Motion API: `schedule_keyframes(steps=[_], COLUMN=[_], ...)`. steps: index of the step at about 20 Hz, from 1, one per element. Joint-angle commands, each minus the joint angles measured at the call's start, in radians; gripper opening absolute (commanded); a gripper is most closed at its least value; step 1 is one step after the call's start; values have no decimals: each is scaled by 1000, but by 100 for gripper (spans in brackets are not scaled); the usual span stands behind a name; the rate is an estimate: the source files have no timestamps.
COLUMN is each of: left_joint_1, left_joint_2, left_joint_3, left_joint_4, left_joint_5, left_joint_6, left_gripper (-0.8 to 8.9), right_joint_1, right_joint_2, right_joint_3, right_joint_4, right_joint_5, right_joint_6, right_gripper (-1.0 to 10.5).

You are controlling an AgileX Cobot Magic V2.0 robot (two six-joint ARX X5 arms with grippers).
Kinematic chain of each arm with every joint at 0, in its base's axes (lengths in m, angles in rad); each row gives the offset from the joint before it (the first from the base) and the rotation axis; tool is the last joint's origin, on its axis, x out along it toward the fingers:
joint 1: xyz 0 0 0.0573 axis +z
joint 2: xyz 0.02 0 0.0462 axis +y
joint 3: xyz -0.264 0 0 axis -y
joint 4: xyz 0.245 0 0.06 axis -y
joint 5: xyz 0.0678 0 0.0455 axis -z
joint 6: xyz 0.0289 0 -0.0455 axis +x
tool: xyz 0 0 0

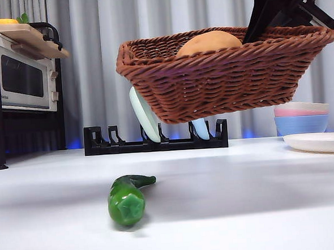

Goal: Pick up the basket,pick up the corn from the table,pick up the potato from the table,pick up the cucumber from the table,put all items into the basket

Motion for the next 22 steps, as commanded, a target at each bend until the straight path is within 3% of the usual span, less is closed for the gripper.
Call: schedule_keyframes(steps=[1, 6, 9, 12, 13, 18, 22], left_joint_1=[-16, -69, -105, -129, -131, -132, -135], left_joint_2=[70, 260, 314, 314, 314, 310, 245], left_joint_3=[-4, -3, -3, -3, -3, 1, 95], left_joint_4=[102, 140, 141, 156, 161, 152, -18], left_joint_5=[-71, -205, -222, -294, -312, -324, -323], left_joint_6=[-98, -89, -84, -85, -85, -98, -112], left_gripper=[-7, -7, 40, 503, 534, 534, 533], right_joint_1=[9, 16, 16, 16, 16, 16, 12], right_joint_2=[-4, -4, -4, -4, -4, -4, -4], right_joint_3=[1, 1, 1, 1, 1, 1, 1], right_joint_4=[18, 18, 18, 18, 18, 18, 26], right_joint_5=[-9, -8, -8, -8, -9, -8, -7], right_joint_6=[10, 10, 10, 10, 10, 10, 10], right_gripper=[-16, -16, -16, -16, -16, -16, -16])
